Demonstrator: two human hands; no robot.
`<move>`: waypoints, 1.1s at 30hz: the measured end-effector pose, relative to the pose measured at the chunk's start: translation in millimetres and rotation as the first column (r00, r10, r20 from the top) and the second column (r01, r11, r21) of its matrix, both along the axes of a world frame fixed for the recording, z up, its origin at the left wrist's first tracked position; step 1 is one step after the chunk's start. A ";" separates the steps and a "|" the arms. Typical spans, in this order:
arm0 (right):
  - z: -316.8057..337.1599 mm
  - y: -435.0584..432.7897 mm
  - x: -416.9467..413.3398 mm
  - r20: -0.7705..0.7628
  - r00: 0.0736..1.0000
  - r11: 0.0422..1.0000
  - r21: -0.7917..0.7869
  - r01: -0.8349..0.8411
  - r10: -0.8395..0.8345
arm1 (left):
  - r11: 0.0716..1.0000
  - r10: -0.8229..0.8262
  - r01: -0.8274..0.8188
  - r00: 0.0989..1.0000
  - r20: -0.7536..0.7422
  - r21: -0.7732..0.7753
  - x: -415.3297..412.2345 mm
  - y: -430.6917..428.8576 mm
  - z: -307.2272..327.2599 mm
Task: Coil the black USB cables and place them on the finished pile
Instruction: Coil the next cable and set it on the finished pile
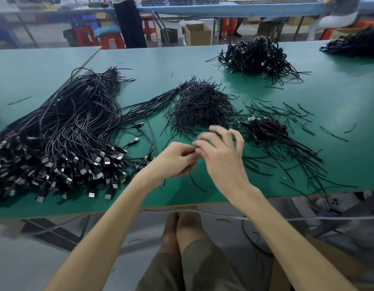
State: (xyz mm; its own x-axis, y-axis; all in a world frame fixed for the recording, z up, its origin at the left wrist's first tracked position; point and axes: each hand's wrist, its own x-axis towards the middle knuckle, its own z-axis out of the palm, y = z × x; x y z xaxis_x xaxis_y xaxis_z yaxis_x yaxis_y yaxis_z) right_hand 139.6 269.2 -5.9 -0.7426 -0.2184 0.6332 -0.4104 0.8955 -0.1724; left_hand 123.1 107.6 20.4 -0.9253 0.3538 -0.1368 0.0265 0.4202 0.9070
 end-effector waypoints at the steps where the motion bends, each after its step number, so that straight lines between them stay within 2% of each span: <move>1: -2.7 1.8 0.5 0.022 1.000 0.999 -0.041 -0.006 0.007 | 0.999 0.003 -0.002 1.000 -0.004 0.035 -0.7 -3.0 0.1; 4: -5.4 8.5 0.9 0.092 0.996 0.987 -0.163 0.011 0.004 | 0.957 0.029 -0.040 0.999 0.045 0.287 -4.0 -17.2 0.4; 7: -2.5 8.5 1.7 0.156 0.988 0.977 -0.212 0.020 0.014 | 0.842 -0.021 -0.065 0.988 0.153 0.536 -8.0 -31.5 -3.9; 9: 0.2 7.1 4.8 0.175 0.983 0.970 -0.244 -0.009 0.053 | 0.759 -0.052 -0.087 0.980 0.194 0.646 -8.8 -33.8 -9.0; 13: 2.5 -2.1 14.3 0.171 0.977 0.963 -0.258 -0.079 0.126 | 0.747 0.003 -0.137 0.979 0.202 0.651 -9.7 -23.6 -15.6; 15: 3.5 -8.7 16.9 0.237 0.950 0.939 -0.321 -0.121 0.203 | 0.728 0.027 -0.152 0.981 0.193 0.669 -9.2 -17.5 -15.7; 18: 0.1 -14.8 17.3 0.360 0.869 0.908 -0.365 -0.204 0.340 | 0.611 -0.008 -0.174 0.974 0.226 0.772 -8.4 -14.2 -16.3; 21: -5.8 -7.6 12.9 0.431 0.831 0.892 -0.423 -0.157 0.351 | 0.479 -0.078 -0.219 0.954 0.290 0.850 -8.5 -14.3 -15.6; 23: -9.5 2.5 8.9 0.460 0.830 0.902 -0.417 -0.112 0.315 | 0.483 -0.091 -0.195 0.959 0.270 0.854 -7.3 -17.1 -12.6; 25: -10.3 11.8 5.4 0.508 0.811 0.913 -0.401 -0.077 0.291 | 0.573 -0.104 -0.097 0.976 0.190 0.814 -4.5 -21.7 -8.6; 26: -9.7 16.7 2.6 0.533 0.800 0.919 -0.392 -0.054 0.275 | 0.658 -0.112 -0.027 0.985 0.133 0.753 -2.5 -23.5 -7.0; 28: -7.4 25.9 -4.0 0.567 0.791 0.933 -0.361 -0.012 0.230 | 0.869 -0.141 0.118 0.990 0.012 0.480 2.4 -21.9 -5.4; 29: -5.9 29.8 -6.3 0.584 0.783 0.937 -0.349 0.003 0.215 | 0.934 -0.187 0.190 0.982 -0.037 0.303 4.8 -18.9 -6.5; 31: -3.7 34.2 -9.4 0.612 0.762 0.941 -0.338 0.009 0.212 | 0.945 -0.325 0.327 0.944 -0.050 0.030 10.4 -10.2 -11.0; 33: -2.2 33.7 -11.2 0.606 0.761 0.932 -0.361 0.002 0.233 | 0.923 -0.360 0.350 0.932 -0.042 -0.158 14.1 -1.9 -16.8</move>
